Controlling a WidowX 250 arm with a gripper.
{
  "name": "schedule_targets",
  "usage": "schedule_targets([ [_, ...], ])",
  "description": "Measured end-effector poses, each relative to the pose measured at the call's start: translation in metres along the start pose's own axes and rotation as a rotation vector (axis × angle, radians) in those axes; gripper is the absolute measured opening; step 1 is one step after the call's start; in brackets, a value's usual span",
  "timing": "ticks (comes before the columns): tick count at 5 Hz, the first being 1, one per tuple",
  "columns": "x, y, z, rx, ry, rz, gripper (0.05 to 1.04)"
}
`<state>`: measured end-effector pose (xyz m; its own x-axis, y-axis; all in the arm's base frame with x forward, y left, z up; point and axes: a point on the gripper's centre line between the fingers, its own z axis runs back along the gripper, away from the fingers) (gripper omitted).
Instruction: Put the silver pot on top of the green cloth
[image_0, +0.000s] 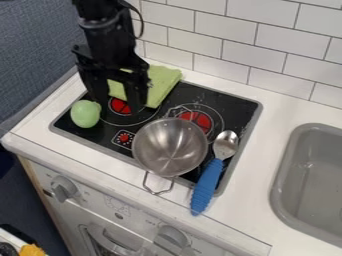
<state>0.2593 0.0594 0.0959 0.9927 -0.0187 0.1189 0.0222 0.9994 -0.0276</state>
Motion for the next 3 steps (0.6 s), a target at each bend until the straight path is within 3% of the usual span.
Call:
schedule_targets([
  [2,-0.014,-0.004,-0.065,0.004,0.114,0.057,1.001],
  [3,-0.013,-0.007,-0.085,0.023,0.121,0.076,1.001],
])
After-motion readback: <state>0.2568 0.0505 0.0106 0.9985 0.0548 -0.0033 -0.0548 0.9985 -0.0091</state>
